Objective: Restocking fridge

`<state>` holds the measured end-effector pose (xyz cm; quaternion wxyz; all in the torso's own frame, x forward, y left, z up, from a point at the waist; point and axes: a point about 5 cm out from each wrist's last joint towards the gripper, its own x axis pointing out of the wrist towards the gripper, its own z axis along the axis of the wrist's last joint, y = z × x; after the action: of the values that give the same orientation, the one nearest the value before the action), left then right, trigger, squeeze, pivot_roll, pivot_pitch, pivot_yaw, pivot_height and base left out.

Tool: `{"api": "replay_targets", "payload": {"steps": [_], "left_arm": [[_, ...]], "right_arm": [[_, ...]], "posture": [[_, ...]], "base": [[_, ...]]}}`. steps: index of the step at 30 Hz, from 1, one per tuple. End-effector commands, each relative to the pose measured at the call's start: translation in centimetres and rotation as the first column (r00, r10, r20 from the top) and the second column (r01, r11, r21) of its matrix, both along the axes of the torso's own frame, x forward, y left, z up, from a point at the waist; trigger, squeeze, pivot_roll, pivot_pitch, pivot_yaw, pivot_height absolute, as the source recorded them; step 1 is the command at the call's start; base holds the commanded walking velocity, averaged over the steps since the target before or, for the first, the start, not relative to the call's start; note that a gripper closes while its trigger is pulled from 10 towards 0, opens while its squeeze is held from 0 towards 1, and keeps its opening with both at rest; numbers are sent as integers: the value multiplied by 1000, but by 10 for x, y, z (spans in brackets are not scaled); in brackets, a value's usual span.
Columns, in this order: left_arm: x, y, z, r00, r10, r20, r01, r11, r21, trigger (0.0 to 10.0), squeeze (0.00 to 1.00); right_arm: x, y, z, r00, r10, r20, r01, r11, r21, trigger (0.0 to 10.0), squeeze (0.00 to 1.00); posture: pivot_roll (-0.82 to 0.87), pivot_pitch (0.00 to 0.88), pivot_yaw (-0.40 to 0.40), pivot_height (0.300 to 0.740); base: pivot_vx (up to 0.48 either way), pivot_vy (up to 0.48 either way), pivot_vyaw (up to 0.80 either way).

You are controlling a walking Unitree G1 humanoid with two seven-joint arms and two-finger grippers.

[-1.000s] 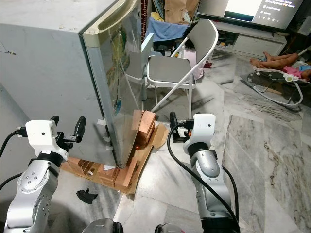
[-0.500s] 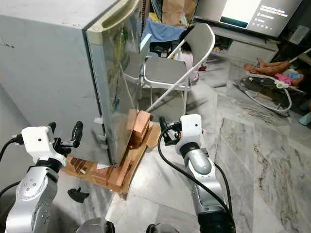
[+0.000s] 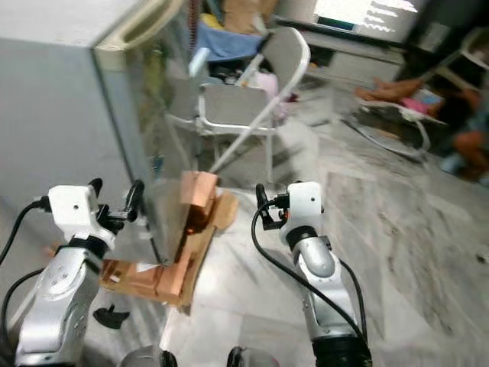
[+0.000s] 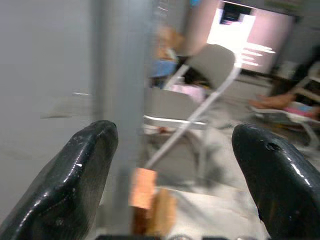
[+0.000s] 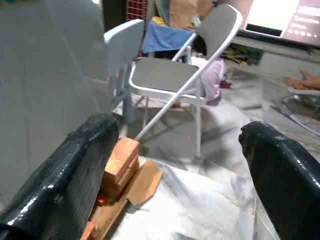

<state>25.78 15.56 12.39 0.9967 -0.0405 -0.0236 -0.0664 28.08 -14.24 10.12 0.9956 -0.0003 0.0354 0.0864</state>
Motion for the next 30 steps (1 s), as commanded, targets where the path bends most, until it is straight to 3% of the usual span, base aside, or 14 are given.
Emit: {"api": "replay_targets", "payload": {"steps": [1,11,20,30], "left_arm": [[4,2,-2,1000,4,-7,-4,1000,5,10000,0],[23,15,1,995,96,16,-97,995,39,10000,0],[49,14,8,998,41,47,-43,998,45,10000,0],[79,-2,23,996,-18,92,12,998,70,10000,0]], "right_arm": [[3,-2,5,1000,-12,11,12,1000,-8,10000,0],[1,2,10,1000,6,30,-5,1000,-29,10000,0],[-9,2,12,1000,-2,30,3,999,-41,10000,0],[-18,-3,10,1000,-6,0,6,999,-54,10000,0]], "posture": [[103,91,-99,740],[86,127,-89,740],[60,153,-76,740],[39,146,-77,740]], "base": [[0,0,0],[0,0,-95],[0,0,0],[0,0,0]]}}
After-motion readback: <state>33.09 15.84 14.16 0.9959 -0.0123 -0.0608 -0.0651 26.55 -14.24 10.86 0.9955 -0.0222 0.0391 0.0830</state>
